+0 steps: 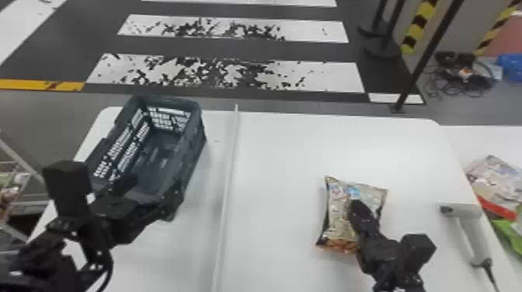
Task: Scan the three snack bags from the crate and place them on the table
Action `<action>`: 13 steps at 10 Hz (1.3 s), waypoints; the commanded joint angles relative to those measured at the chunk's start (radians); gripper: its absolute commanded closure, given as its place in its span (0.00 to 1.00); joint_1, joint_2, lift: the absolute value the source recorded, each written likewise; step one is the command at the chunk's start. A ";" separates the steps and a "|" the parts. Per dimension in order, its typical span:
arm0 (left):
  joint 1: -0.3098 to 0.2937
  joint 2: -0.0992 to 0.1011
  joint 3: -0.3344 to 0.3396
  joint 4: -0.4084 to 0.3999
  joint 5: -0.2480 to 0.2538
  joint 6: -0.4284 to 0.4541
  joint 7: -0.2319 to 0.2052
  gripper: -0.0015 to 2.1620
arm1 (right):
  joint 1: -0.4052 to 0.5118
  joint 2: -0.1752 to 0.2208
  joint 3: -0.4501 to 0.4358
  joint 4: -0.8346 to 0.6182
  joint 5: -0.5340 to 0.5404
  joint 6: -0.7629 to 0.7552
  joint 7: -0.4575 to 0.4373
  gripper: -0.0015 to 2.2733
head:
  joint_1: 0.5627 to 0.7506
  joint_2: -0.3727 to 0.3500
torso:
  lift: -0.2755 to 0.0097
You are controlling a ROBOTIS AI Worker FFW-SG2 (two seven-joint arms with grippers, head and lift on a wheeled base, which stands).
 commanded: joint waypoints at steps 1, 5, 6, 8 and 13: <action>-0.011 0.003 0.004 0.015 0.006 -0.006 -0.002 0.03 | -0.028 -0.002 0.003 0.074 0.028 -0.051 0.019 0.89 | 0.70 0.52 | 0.84; -0.012 0.014 0.013 -0.007 0.010 -0.009 -0.003 0.03 | -0.057 -0.078 -0.064 0.174 0.070 -0.109 0.217 0.89 | 0.70 0.54 | 0.84; -0.011 0.014 0.016 -0.014 0.010 -0.009 -0.003 0.03 | -0.057 -0.105 -0.093 0.178 0.071 -0.106 0.260 0.89 | 0.70 0.51 | 0.84; -0.001 0.022 0.028 -0.040 0.016 -0.009 -0.005 0.03 | -0.034 -0.151 -0.155 0.180 0.071 -0.097 0.300 0.89 | 0.70 0.43 | 0.84; 0.003 0.025 0.031 -0.042 0.037 -0.037 -0.017 0.03 | 0.021 -0.164 -0.233 0.155 0.056 -0.097 0.332 0.89 | 0.70 0.28 | 0.84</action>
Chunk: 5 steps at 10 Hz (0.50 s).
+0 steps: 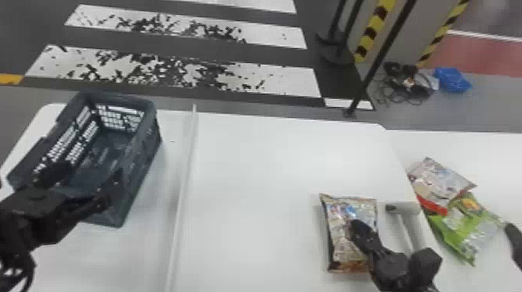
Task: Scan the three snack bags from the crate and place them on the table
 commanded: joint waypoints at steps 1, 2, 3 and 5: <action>0.007 0.001 0.002 -0.006 0.003 -0.022 0.001 0.03 | 0.039 0.000 -0.009 -0.074 -0.011 0.003 0.010 0.89 | 0.70 0.27 | 0.84; 0.012 0.001 0.002 -0.017 0.001 -0.028 0.001 0.03 | 0.084 0.001 -0.014 -0.168 -0.030 0.030 0.011 0.89 | 0.70 0.28 | 0.84; 0.016 0.001 0.002 -0.025 0.001 -0.044 0.003 0.03 | 0.136 0.001 -0.018 -0.265 -0.059 0.061 0.013 0.89 | 0.70 0.28 | 0.84; 0.018 0.001 -0.004 -0.025 -0.006 -0.065 0.021 0.03 | 0.230 0.015 -0.058 -0.427 -0.105 0.101 0.013 0.89 | 0.70 0.30 | 0.84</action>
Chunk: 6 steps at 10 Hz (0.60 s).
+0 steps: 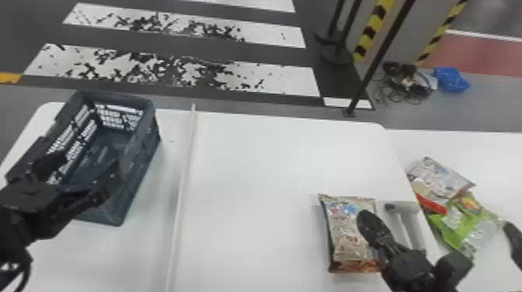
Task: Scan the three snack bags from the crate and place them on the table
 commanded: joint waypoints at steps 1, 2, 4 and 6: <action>0.007 0.004 -0.004 0.003 -0.010 -0.028 0.008 0.03 | 0.043 0.015 -0.052 -0.084 -0.034 0.065 0.006 0.87 | 0.70 0.30 | 0.84; 0.015 0.004 -0.004 0.010 -0.010 -0.074 0.013 0.03 | 0.055 0.021 -0.085 -0.107 -0.041 0.090 0.008 0.53 | 0.70 0.29 | 0.84; 0.031 0.004 -0.009 0.019 -0.009 -0.148 0.017 0.03 | 0.071 0.034 -0.157 -0.123 -0.041 0.148 0.008 0.00 | 0.70 0.24 | 0.84; 0.033 0.031 -0.018 0.054 -0.013 -0.222 0.017 0.03 | 0.065 0.054 -0.232 -0.097 -0.041 0.182 0.008 0.01 | 0.70 0.16 | 0.84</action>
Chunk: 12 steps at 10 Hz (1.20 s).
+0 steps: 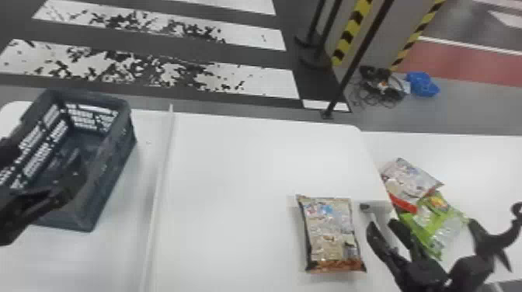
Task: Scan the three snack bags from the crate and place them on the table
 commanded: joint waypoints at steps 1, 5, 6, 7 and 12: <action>0.004 0.009 0.007 0.025 0.001 -0.042 -0.002 0.03 | -0.050 -0.006 -0.053 0.078 0.008 0.017 0.022 0.02 | 0.70 0.12 | 0.84; 0.003 0.020 0.022 0.054 0.009 -0.075 -0.006 0.03 | -0.199 -0.093 -0.074 0.296 0.016 0.109 0.127 0.03 | 0.70 0.05 | 0.84; 0.003 0.021 0.022 0.048 0.010 -0.075 -0.008 0.03 | -0.234 -0.115 -0.073 0.333 0.021 0.167 0.136 0.04 | 0.70 0.04 | 0.84; 0.003 0.024 0.019 0.048 0.009 -0.072 -0.010 0.03 | -0.275 -0.132 -0.067 0.376 0.034 0.198 0.157 0.06 | 0.70 0.03 | 0.84; -0.011 0.041 0.016 0.062 0.004 -0.063 -0.010 0.03 | -0.395 -0.145 -0.016 0.477 0.133 0.318 0.151 0.98 | 0.70 0.03 | 0.84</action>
